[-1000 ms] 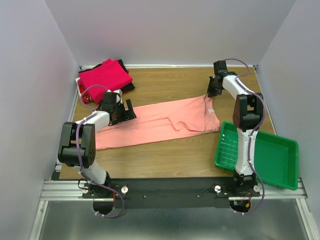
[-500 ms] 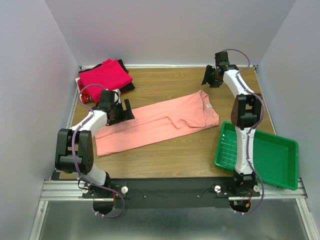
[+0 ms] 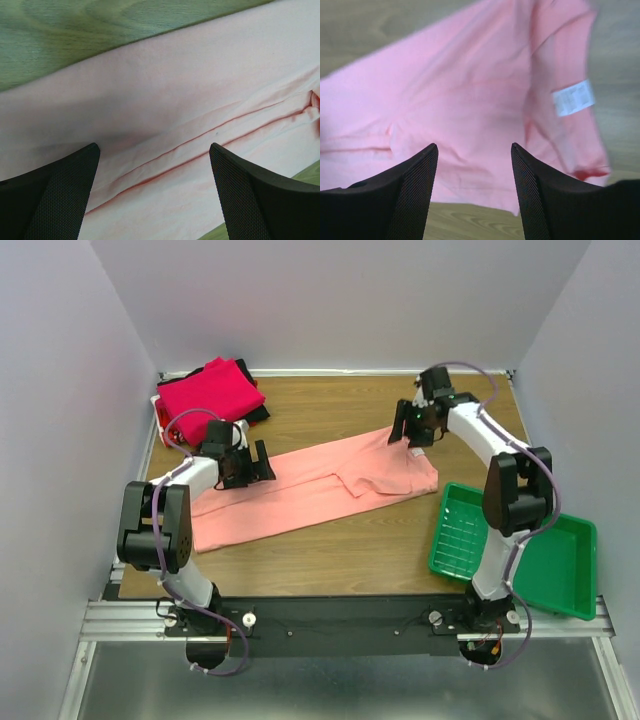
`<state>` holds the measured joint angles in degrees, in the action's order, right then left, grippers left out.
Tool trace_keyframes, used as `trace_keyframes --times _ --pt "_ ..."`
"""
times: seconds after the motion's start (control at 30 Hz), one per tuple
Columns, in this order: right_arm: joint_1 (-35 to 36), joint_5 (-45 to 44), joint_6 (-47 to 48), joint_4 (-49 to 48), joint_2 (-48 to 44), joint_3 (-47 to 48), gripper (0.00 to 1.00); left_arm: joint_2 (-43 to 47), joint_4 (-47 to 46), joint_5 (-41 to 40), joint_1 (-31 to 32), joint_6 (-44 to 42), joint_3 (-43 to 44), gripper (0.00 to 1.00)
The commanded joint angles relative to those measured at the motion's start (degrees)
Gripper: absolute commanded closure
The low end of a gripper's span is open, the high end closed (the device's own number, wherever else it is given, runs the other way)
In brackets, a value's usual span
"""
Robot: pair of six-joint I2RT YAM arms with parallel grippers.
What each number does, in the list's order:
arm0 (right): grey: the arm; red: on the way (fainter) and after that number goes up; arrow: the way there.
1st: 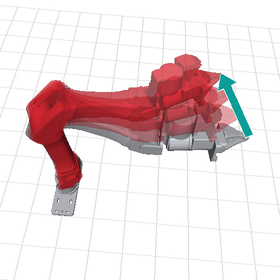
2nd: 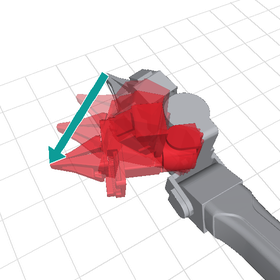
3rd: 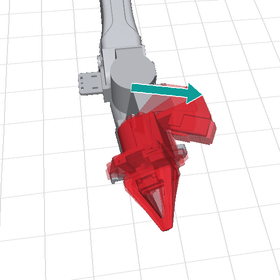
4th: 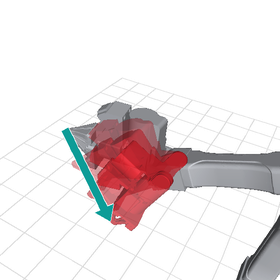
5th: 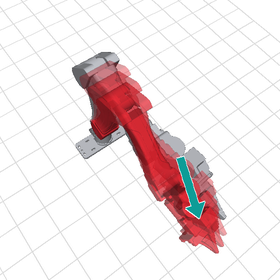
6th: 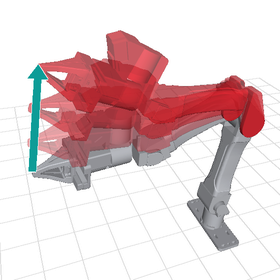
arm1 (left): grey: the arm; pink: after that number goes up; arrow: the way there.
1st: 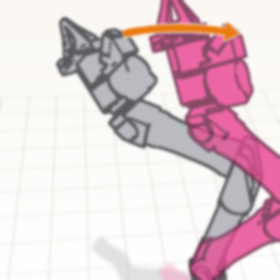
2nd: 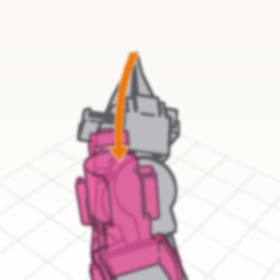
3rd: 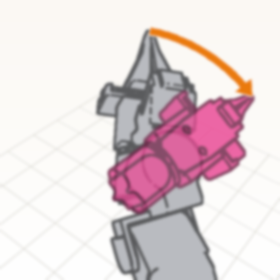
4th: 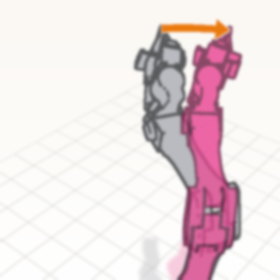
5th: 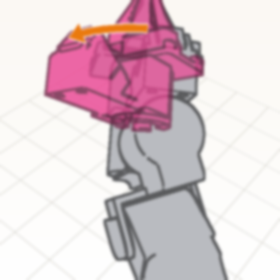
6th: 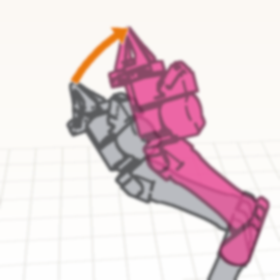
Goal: Fold and stack the t-shirts
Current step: Fold the tshirt
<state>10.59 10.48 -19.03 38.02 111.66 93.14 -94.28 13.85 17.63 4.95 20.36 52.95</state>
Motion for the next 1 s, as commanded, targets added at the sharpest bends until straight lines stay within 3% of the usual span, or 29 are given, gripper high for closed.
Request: trace_keyframes --times 0.0,0.17,0.5,0.77,0.97 --pt "2.68 3.05 -2.67 -0.22 -1.96 -8.32 0.32 -1.69 -1.54 2.85 -0.2 -1.37 0.31 0.02" --pt "2.68 0.95 -3.74 -1.63 0.57 -11.49 0.32 -2.92 -0.49 3.12 -0.2 -2.34 0.14 0.02" --pt "2.51 -7.83 -3.82 -1.2 15.68 -0.17 0.32 -2.67 4.78 4.08 -0.2 -7.0 -2.5 0.02" --pt "2.42 -10.22 -3.47 0.82 29.92 21.26 0.29 -1.26 6.19 17.15 2.69 -5.77 -6.36 0.02" --pt "2.24 -5.48 -3.65 2.23 39.86 40.61 0.21 -0.56 6.81 23.24 3.57 -6.3 -8.3 0.02"
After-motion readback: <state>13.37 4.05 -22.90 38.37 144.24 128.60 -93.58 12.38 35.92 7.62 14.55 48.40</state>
